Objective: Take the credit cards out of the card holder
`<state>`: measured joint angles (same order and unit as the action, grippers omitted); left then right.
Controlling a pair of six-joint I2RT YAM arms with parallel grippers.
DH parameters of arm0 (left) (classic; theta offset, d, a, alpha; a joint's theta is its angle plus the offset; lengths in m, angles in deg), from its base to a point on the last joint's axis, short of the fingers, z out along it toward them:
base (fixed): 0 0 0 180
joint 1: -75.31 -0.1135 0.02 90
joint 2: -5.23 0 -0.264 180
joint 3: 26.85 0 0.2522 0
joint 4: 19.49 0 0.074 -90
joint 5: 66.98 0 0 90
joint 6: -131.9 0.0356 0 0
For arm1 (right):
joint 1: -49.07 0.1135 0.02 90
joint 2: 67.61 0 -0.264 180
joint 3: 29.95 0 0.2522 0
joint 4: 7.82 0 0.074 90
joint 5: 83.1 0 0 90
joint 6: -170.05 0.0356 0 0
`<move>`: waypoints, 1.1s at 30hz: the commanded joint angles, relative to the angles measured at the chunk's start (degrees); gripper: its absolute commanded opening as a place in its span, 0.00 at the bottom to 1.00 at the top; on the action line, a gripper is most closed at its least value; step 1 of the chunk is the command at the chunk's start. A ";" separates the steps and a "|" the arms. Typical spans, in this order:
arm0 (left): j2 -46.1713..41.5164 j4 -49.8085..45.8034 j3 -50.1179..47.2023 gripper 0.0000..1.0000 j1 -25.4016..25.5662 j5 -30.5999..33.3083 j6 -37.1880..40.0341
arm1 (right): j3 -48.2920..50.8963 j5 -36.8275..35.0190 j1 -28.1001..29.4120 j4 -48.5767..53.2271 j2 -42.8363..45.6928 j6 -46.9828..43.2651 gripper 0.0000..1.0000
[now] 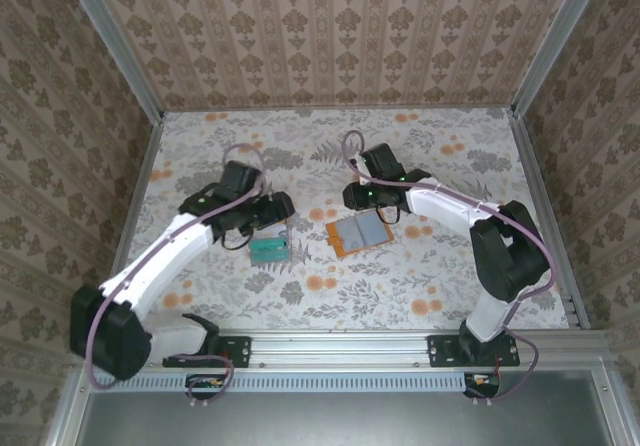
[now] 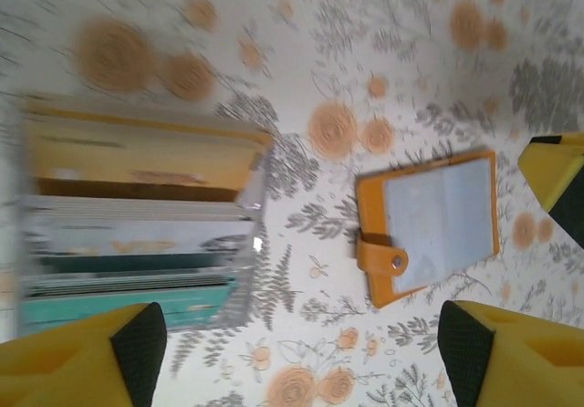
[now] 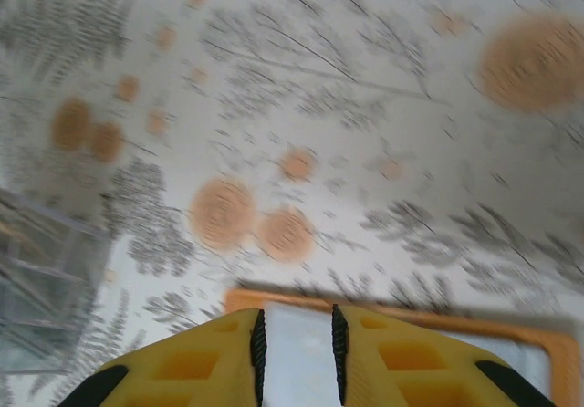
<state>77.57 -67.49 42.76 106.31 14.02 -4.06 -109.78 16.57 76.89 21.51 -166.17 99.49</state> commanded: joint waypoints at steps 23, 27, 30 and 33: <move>31.34 5.98 15.07 0.39 10.96 -9.52 2.43 | 21.16 0.17 -5.34 -2.65 6.55 15.77 0.18; 33.03 6.51 15.64 0.36 11.27 -10.42 2.79 | 21.63 -0.43 -4.26 -2.43 7.09 16.59 0.18; 34.46 6.53 16.32 0.32 11.32 -10.60 3.34 | 21.44 -0.54 -3.98 -2.30 6.84 16.70 0.18; 35.39 6.25 17.16 0.29 11.33 -9.84 4.40 | 21.43 -0.53 -3.89 -2.18 6.80 16.69 0.18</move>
<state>112.01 -60.84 58.02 117.35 4.60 -1.81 -89.19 16.15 72.60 18.08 -160.12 115.01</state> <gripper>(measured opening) 0.292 0.182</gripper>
